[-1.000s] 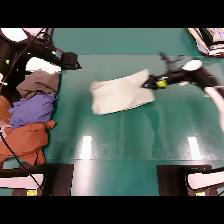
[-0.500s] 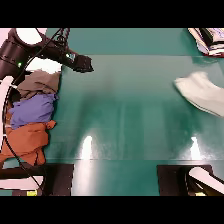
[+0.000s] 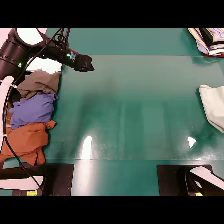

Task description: Fold the shirts.

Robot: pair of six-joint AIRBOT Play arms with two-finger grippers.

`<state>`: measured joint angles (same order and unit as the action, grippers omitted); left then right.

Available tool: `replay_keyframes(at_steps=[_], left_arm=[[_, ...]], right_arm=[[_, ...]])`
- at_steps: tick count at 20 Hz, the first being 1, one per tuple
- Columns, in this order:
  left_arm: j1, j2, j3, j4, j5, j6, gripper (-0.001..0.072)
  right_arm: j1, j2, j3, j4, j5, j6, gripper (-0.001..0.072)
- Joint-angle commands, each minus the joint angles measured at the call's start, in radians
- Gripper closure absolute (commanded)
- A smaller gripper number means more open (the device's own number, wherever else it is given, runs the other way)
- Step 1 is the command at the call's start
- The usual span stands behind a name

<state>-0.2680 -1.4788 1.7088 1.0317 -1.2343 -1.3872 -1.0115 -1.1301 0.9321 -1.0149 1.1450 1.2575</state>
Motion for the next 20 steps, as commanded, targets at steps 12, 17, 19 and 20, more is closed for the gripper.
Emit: replay_keyframes(at_steps=[12, 17, 19, 20], left_arm=[[0.0, 0.0, 0.0, -0.008, -0.006, -0.001, 0.0685], [0.0, 0.0, 0.0, -0.008, 0.018, 0.0, 0.0685], [0.0, 0.0, 0.0, -0.008, 0.025, -0.001, 0.0685], [0.0, 0.0, 0.0, -0.008, 0.027, -0.001, 0.0685]], right_arm=[[0.336, 0.043, 0.3, 0.092, 0.221, 0.114, 0.0366], [0.743, 0.043, 0.301, 0.068, 0.22, 0.11, 0.0387], [0.849, 0.043, 0.301, 0.068, 0.22, 0.109, 0.0566], [0.891, 0.043, 0.301, 0.069, 0.221, 0.095, 0.0697]])
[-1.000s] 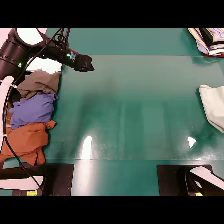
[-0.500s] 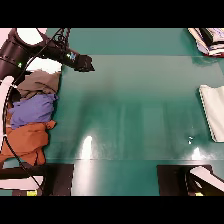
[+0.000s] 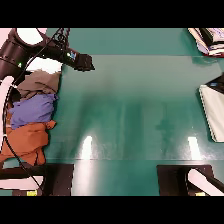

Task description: Fold the shirts.

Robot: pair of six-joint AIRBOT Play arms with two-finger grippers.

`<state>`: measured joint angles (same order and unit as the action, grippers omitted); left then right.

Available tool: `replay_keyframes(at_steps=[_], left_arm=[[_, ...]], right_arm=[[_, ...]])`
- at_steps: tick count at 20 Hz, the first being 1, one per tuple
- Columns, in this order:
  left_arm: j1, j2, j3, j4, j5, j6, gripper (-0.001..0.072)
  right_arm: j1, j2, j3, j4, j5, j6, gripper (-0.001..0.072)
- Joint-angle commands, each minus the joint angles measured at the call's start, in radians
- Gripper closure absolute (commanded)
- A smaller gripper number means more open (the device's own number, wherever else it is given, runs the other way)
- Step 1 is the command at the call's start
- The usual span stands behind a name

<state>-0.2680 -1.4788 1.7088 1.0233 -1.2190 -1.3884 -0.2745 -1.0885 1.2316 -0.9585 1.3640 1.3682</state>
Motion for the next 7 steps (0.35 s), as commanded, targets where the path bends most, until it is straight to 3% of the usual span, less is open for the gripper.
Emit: replay_keyframes(at_steps=[1, 7], left_arm=[[0.0, 0.0, 0.0, 0.0, 0.013, 0.0, 0.0685], [0.0, 0.0, 0.0, 0.0, 0.015, 0.0, 0.0685]], right_arm=[[0.183, 0.001, 0.002, 0.012, 0.001, -0.027, 0.0695], [0.229, 0.001, 0.002, 0.013, 0.009, -0.034, 0.0695]])
